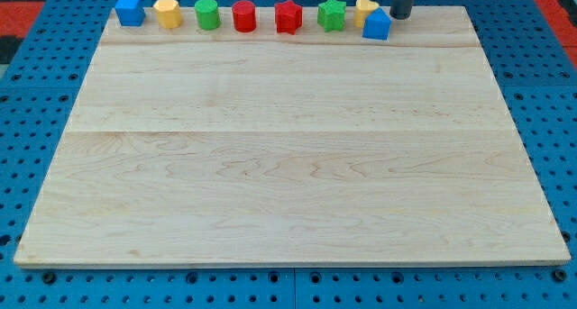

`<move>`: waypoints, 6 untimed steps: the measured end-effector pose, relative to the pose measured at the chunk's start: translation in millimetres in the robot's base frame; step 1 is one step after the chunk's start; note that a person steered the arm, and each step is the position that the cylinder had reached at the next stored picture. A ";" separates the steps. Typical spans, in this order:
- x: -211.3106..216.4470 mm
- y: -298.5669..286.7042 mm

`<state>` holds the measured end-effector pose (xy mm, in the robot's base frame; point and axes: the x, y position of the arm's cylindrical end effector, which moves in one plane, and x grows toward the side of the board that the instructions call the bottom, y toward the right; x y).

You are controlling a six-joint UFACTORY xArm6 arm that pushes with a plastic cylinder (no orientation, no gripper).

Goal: Nudge yellow heart a bit left

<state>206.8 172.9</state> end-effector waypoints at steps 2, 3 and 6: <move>19.3 -16.4; 26.9 -28.7; -9.7 -33.8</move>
